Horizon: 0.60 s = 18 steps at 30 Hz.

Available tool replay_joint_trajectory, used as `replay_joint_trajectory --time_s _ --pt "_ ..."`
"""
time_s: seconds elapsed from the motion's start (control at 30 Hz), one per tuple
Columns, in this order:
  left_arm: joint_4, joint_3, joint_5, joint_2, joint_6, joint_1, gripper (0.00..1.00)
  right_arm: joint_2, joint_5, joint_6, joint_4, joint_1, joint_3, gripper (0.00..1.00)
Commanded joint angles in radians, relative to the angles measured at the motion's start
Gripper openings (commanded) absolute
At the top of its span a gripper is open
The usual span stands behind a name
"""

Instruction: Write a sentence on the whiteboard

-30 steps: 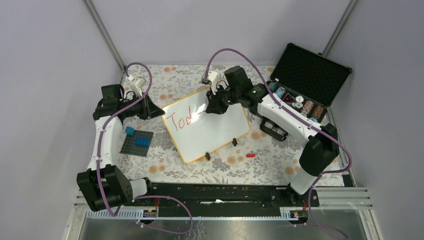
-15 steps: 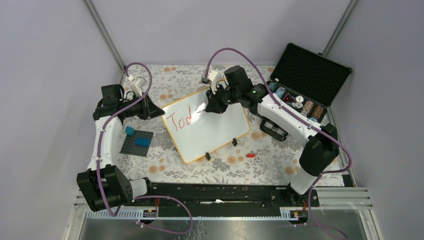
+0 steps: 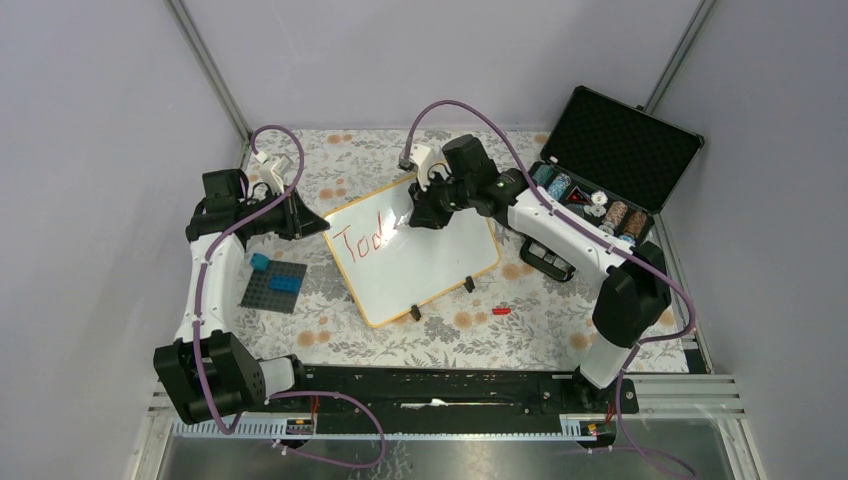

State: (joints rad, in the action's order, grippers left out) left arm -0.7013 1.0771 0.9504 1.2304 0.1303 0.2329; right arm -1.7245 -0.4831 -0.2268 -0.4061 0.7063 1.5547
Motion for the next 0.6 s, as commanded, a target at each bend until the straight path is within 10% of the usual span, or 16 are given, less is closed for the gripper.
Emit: replay_joint_trajectory --time_s 0.0,0.57 --pt "0.022 -0.008 -0.003 -0.025 0.009 -0.004 0.00 -0.012 0.028 0.008 0.032 0.010 0.057 0.00" --pt "0.023 -0.009 -0.005 -0.026 0.011 -0.003 0.00 -0.036 0.037 -0.001 0.031 0.041 0.063 0.00"
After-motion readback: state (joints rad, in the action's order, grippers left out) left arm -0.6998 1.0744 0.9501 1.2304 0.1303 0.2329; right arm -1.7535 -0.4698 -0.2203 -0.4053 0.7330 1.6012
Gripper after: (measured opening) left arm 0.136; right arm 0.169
